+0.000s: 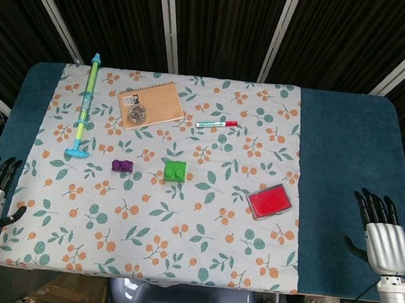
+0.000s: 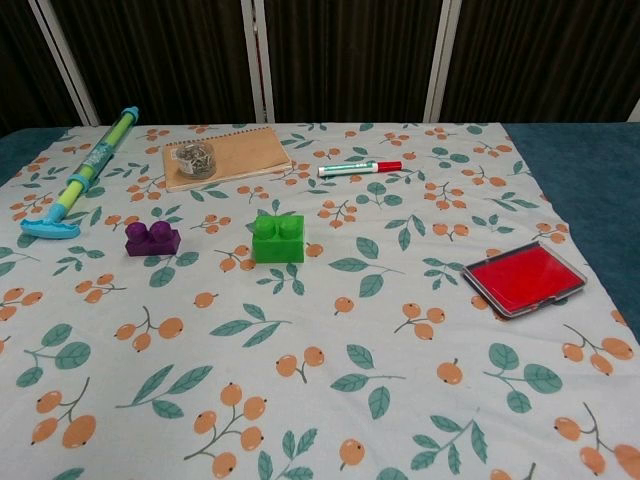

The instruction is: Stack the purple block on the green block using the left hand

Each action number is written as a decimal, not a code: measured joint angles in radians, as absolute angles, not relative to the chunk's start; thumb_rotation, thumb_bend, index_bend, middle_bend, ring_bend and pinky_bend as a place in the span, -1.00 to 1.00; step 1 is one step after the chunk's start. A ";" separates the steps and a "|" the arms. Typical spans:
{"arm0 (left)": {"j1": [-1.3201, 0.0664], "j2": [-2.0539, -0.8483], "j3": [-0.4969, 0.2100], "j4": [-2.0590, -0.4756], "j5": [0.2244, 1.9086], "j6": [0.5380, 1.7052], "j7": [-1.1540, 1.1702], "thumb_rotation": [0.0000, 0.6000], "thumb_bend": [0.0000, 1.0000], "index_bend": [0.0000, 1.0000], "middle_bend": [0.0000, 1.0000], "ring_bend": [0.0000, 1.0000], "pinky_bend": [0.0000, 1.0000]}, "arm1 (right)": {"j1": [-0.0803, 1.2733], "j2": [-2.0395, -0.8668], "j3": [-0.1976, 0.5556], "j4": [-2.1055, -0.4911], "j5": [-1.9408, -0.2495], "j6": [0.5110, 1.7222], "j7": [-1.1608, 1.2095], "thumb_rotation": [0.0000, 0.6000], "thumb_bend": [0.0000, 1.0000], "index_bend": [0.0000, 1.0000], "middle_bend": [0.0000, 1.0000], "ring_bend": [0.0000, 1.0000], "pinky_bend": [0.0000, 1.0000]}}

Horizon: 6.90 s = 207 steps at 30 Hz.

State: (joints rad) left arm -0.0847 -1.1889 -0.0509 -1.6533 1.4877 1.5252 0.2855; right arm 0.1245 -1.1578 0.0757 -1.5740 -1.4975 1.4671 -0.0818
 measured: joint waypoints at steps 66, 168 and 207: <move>-0.751 -1.498 -0.327 -1.522 0.567 1.090 0.985 1.00 -0.51 -0.49 -0.30 -1.00 -1.00 | 0.133 -1.168 0.088 -1.583 -1.439 1.419 -0.151 1.00 -0.55 -0.94 -0.87 -0.81 -1.00; -0.854 -1.788 -0.138 -1.198 0.691 1.189 1.153 1.00 -0.47 0.10 0.14 -0.82 -1.00 | 0.152 -1.175 0.080 -1.577 -1.413 1.374 -0.155 1.00 -0.55 -0.94 -0.87 -0.81 -1.00; -0.895 -1.628 -0.371 -1.631 0.528 1.178 0.973 1.00 -0.46 0.07 0.13 -0.81 -1.00 | 0.155 -1.171 0.078 -1.578 -1.410 1.364 -0.148 1.00 -0.56 -0.94 -0.87 -0.81 -1.00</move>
